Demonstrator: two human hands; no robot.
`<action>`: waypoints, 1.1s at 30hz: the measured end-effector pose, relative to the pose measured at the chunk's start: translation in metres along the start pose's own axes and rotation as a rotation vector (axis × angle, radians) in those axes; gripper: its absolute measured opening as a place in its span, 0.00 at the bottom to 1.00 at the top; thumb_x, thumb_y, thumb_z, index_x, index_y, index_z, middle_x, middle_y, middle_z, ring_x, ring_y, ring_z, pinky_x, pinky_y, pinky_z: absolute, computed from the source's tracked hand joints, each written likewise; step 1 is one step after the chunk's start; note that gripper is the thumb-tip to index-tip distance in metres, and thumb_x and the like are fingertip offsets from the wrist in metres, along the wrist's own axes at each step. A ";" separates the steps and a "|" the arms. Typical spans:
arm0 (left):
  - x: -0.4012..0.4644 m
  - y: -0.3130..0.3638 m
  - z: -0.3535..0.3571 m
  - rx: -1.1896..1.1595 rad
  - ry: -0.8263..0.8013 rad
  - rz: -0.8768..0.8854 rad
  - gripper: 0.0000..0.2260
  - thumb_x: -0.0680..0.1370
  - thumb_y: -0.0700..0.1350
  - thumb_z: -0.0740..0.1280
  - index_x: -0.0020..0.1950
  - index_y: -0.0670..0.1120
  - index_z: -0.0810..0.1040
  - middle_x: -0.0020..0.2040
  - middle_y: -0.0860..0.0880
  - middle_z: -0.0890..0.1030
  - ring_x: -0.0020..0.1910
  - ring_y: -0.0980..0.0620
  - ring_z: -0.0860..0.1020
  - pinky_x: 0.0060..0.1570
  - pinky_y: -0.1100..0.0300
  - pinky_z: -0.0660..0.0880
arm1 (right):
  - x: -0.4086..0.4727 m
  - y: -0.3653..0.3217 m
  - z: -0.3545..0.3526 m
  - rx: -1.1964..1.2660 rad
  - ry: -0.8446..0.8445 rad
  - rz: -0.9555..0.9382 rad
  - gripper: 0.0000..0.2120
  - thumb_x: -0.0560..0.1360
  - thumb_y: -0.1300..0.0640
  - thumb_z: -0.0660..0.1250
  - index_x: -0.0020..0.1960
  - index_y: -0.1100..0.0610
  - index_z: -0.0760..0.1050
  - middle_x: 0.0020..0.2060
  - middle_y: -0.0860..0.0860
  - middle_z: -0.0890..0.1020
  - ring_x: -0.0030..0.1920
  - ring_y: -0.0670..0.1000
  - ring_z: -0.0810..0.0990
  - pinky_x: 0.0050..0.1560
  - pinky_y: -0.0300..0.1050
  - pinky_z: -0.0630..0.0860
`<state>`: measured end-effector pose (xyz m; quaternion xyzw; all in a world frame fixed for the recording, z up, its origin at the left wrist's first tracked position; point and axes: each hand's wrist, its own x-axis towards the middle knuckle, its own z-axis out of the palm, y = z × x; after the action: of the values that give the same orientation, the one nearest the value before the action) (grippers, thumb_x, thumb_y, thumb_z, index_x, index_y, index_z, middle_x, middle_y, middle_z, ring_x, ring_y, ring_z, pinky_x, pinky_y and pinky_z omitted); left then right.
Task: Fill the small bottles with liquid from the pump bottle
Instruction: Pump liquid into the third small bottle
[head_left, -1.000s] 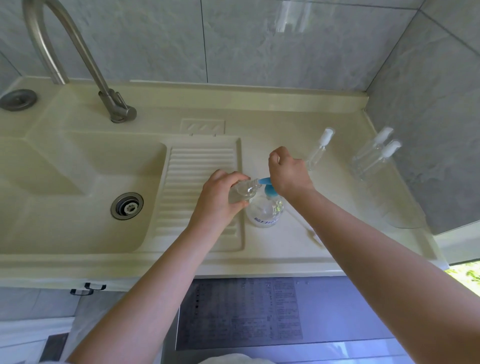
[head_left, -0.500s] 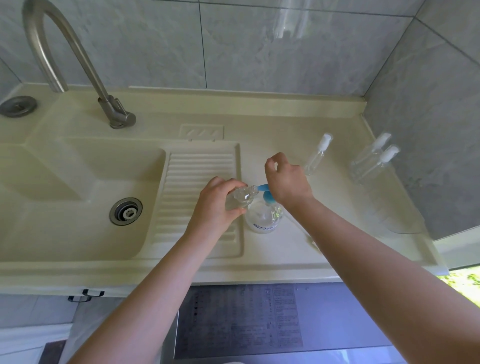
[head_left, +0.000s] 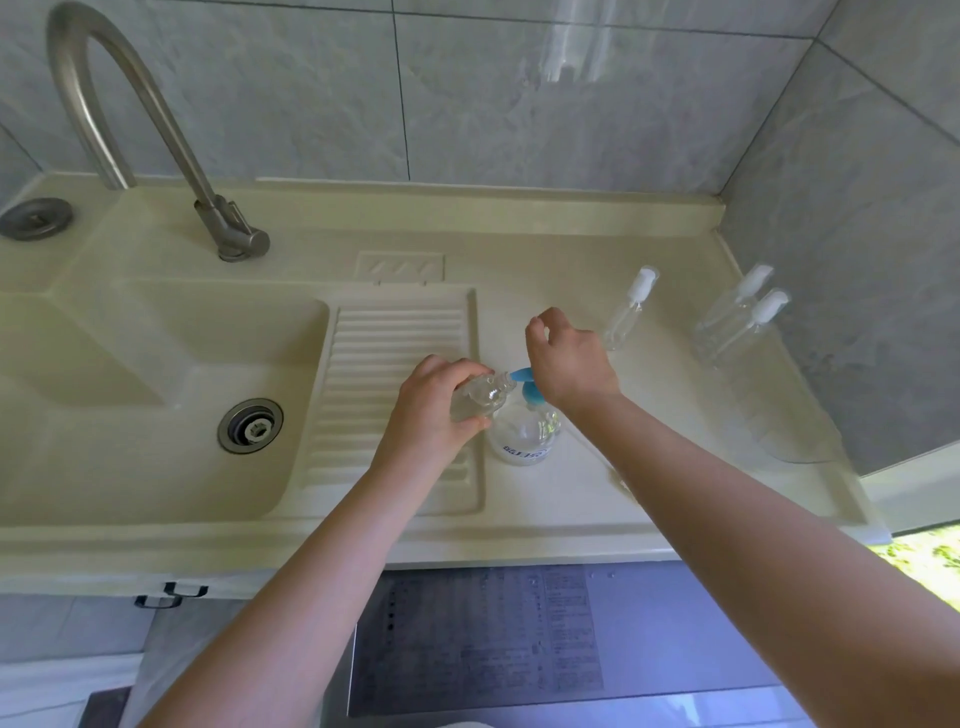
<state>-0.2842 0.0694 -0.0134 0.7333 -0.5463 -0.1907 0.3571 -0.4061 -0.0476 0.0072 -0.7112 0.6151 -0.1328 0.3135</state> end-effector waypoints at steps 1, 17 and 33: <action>0.001 0.001 0.000 -0.002 0.001 0.002 0.22 0.66 0.39 0.79 0.57 0.52 0.81 0.48 0.53 0.73 0.45 0.59 0.73 0.51 0.70 0.66 | -0.001 0.000 0.002 -0.016 0.016 -0.006 0.12 0.80 0.51 0.50 0.54 0.53 0.69 0.42 0.57 0.76 0.46 0.62 0.75 0.44 0.50 0.71; -0.001 0.001 0.004 0.010 0.025 0.001 0.22 0.66 0.39 0.79 0.57 0.52 0.80 0.50 0.53 0.74 0.47 0.55 0.74 0.53 0.66 0.69 | -0.002 0.001 0.001 -0.039 0.035 -0.051 0.15 0.82 0.49 0.48 0.57 0.55 0.69 0.46 0.57 0.77 0.45 0.60 0.75 0.47 0.53 0.75; 0.001 0.001 0.003 0.012 0.016 -0.002 0.21 0.65 0.40 0.79 0.55 0.53 0.81 0.48 0.54 0.73 0.45 0.57 0.73 0.50 0.69 0.67 | -0.007 0.001 0.004 -0.112 0.081 -0.045 0.08 0.81 0.55 0.49 0.46 0.53 0.64 0.37 0.54 0.73 0.39 0.60 0.70 0.38 0.48 0.66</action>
<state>-0.2867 0.0675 -0.0149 0.7375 -0.5438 -0.1821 0.3568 -0.4064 -0.0396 0.0051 -0.7354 0.6175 -0.1339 0.2451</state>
